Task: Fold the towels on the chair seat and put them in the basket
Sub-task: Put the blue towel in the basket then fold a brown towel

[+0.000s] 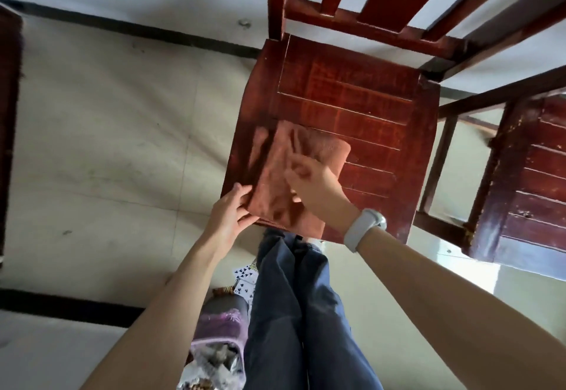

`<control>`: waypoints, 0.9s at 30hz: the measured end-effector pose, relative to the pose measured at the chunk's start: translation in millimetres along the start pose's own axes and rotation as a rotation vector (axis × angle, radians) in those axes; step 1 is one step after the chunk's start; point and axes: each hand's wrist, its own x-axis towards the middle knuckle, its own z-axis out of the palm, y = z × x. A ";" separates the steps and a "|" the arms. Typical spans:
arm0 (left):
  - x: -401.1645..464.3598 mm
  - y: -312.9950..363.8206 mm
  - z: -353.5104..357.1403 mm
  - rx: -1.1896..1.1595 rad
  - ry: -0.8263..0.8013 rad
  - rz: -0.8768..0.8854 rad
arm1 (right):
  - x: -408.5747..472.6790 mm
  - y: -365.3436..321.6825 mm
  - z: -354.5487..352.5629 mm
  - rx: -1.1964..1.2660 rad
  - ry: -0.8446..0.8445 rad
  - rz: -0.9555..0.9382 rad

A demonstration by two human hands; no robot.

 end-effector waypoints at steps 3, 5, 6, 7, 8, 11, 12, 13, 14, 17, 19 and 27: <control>2.5 -5.7 1.3 0.251 0.069 0.128 | 19.1 11.0 -10.1 -0.372 0.231 -0.105; 7.2 -10.3 2.8 0.556 0.158 0.302 | 34.9 14.0 -19.9 -0.566 0.295 -0.134; 9.0 -11.8 4.3 0.685 0.211 0.383 | 42.7 13.4 -24.1 -0.656 0.283 -0.118; 9.7 -12.5 5.2 0.769 0.255 0.447 | 50.1 11.9 -27.0 -0.733 0.251 -0.094; 10.1 -12.7 5.8 0.803 0.286 0.488 | 55.7 9.4 -28.2 -0.786 0.217 -0.072; 6.5 -15.6 5.2 0.724 0.340 0.532 | 63.2 -0.1 -27.3 -0.768 0.203 -0.092; 4.2 -17.4 3.9 0.693 0.364 0.536 | 62.6 -3.6 -25.2 -0.735 0.201 -0.119; 2.2 -19.9 1.8 0.680 0.387 0.535 | 61.4 -5.9 -22.0 -0.720 0.196 -0.151; 0.9 -22.6 -1.1 0.690 0.405 0.531 | 59.9 -7.9 -18.3 -0.724 0.186 -0.182; 2.2 -27.8 -9.0 0.804 0.419 0.497 | 60.5 -9.5 -8.6 -0.755 0.147 -0.227; 4.7 -26.8 -10.3 0.893 0.429 0.480 | 63.5 -8.3 -4.0 -0.787 0.132 -0.217; 0.5 -18.7 5.1 1.329 0.372 0.954 | 29.6 15.7 -5.7 -0.940 0.412 -0.637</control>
